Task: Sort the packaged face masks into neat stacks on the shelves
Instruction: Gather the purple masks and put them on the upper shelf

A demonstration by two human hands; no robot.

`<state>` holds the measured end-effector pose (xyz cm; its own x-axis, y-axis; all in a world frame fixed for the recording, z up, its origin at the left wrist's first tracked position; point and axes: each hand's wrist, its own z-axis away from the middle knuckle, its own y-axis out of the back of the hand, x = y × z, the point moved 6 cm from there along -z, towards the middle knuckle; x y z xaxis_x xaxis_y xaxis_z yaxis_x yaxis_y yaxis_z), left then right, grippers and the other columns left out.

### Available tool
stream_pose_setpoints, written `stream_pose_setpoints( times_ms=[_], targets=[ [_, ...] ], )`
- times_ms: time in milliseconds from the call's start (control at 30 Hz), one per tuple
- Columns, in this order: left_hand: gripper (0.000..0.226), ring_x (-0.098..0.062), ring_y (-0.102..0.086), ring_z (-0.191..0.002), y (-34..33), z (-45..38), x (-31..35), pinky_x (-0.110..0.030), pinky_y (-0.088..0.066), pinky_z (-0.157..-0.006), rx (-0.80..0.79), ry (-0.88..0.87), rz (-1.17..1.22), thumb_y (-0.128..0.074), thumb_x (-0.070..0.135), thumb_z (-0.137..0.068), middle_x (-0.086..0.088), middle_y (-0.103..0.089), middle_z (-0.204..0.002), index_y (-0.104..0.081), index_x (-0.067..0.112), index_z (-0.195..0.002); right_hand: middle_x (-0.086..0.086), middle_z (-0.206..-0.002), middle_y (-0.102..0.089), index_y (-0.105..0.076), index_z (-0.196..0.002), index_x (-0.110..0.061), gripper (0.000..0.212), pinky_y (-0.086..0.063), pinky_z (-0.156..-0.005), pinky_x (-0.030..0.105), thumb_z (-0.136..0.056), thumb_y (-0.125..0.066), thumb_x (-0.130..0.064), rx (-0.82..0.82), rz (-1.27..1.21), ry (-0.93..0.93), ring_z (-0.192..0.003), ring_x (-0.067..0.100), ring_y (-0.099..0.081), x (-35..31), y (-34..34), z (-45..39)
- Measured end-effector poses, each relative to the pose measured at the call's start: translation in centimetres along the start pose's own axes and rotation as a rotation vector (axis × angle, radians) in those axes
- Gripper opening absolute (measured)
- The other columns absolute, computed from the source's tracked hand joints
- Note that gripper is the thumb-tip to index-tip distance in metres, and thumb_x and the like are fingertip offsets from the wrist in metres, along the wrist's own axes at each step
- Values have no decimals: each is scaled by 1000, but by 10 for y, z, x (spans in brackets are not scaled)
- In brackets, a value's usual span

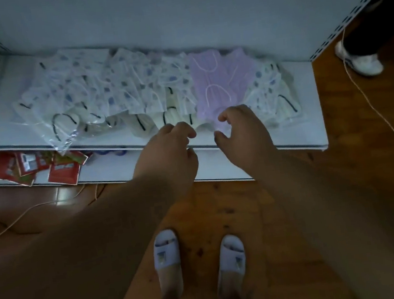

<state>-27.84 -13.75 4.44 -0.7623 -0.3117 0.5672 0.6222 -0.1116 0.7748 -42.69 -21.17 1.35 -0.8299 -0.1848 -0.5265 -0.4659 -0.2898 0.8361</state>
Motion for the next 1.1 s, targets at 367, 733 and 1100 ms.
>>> stream_pose_setpoints(
  times_ms=[367, 733, 1100],
  targets=[
    [23, -18, -62, -85, -38, -56, -38, -28, -49, -68, -74, 219, 175, -57, 23, -92, 11, -57, -119, -60, 35, -112, 13, -131, -49, -44, -137, -11, 52, -39, -94, 40, -90, -60, -26, 4, 444, -34, -121, 33, -47, 36, -52, -96],
    [65, -34, -70, -98, -56, -78, -17, -45, -56, -87, -325, 662, 1443, -43, 61, -97, -21, -66, -119, -57, 4, -124, 7, -101, -63, -66, -108, -9, 28, -48, -85, 35, -90, -50, -24, 133, -177, 211, -95, 24, -58, 4, -32, -25],
    [12, -35, -71, -83, -42, -80, -74, -50, -61, -73, 146, 714, 865, -71, 5, -84, -16, -71, -94, -64, 14, -84, 16, -160, -25, -33, -151, -6, 78, -25, -119, 45, -93, -49, -56, -94, 102, 72, -147, 29, -25, 47, -49, -63]
  ],
)
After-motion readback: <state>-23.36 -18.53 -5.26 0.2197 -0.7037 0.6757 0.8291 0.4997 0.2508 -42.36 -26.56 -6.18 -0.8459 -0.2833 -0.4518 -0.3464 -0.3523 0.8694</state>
